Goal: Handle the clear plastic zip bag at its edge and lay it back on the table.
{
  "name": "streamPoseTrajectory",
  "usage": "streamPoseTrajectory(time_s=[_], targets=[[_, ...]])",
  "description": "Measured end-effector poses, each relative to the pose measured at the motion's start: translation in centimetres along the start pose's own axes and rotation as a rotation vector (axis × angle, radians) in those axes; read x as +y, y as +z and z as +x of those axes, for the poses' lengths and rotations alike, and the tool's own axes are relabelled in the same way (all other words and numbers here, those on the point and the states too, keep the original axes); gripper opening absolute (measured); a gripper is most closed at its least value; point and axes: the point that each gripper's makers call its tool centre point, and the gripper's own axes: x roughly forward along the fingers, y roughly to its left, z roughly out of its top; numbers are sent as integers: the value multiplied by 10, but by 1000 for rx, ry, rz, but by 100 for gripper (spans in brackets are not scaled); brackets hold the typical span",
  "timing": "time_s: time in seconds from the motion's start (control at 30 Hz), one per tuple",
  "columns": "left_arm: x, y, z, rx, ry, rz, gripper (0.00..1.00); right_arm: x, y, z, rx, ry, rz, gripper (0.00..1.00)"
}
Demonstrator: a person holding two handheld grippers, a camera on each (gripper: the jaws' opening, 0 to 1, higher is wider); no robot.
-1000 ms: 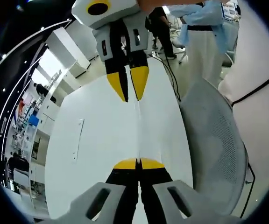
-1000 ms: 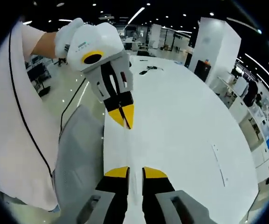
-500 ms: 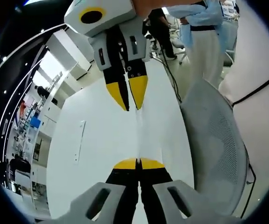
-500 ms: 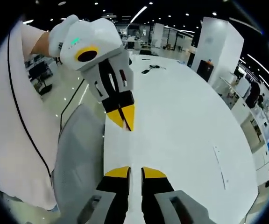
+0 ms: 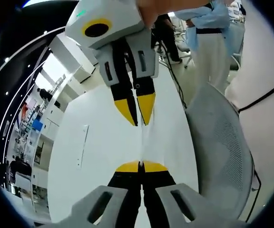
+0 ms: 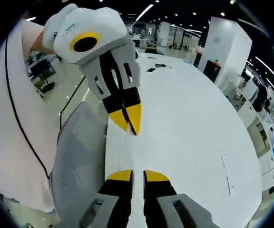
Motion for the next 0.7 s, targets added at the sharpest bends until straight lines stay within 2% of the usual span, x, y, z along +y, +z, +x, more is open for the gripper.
streamPoseTrajectory(time_s=[0.37, 0.7], targets=[[-1, 2, -2, -15, 15, -19, 0, 6, -12, 11, 2, 25, 15, 1], [0, 2, -2, -34, 22, -28, 0, 5, -13, 11, -3, 22, 27, 0]])
